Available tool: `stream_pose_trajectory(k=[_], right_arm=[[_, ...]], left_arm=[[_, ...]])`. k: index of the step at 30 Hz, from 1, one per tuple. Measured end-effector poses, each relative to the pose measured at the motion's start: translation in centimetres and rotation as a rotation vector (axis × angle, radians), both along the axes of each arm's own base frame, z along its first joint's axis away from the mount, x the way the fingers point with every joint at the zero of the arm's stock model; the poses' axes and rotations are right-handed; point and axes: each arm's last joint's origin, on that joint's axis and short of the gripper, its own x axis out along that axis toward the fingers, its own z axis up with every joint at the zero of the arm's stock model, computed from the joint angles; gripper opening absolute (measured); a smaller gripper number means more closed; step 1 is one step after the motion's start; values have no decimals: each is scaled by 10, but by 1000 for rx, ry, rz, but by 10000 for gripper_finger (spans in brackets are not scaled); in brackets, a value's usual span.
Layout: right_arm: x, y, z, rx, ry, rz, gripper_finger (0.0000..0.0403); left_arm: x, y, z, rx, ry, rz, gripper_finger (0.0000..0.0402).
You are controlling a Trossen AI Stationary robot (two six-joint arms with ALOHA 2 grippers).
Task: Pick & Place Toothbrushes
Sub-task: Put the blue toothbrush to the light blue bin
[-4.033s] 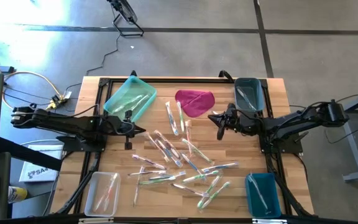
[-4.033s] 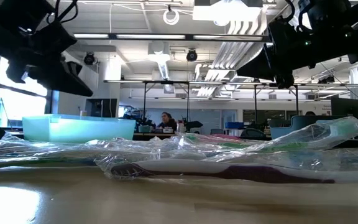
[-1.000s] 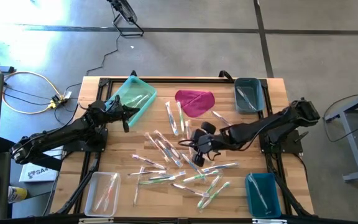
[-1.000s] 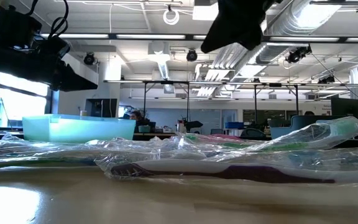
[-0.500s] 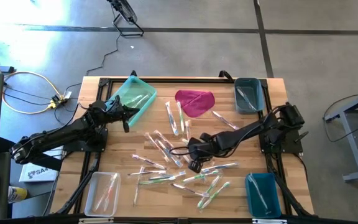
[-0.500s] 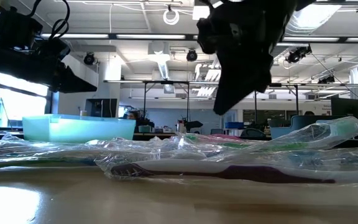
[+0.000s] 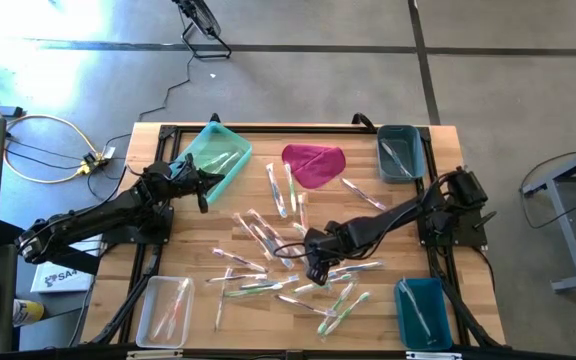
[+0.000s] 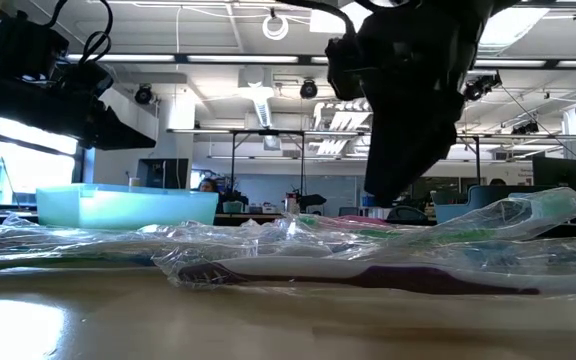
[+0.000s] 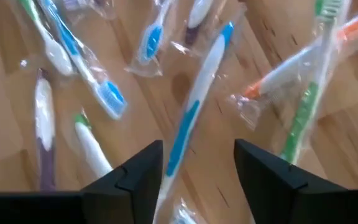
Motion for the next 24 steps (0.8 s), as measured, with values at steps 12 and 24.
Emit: stream_pose_trajectory(k=[12,24], right_arm=[[7,5,-30,-45,40,-26,188],[11,8,-40,10,48,-75,185]], left_arm=[[0,0,-2,-10,15,-1,0],[0,0,-2,-9,16,-3,0]])
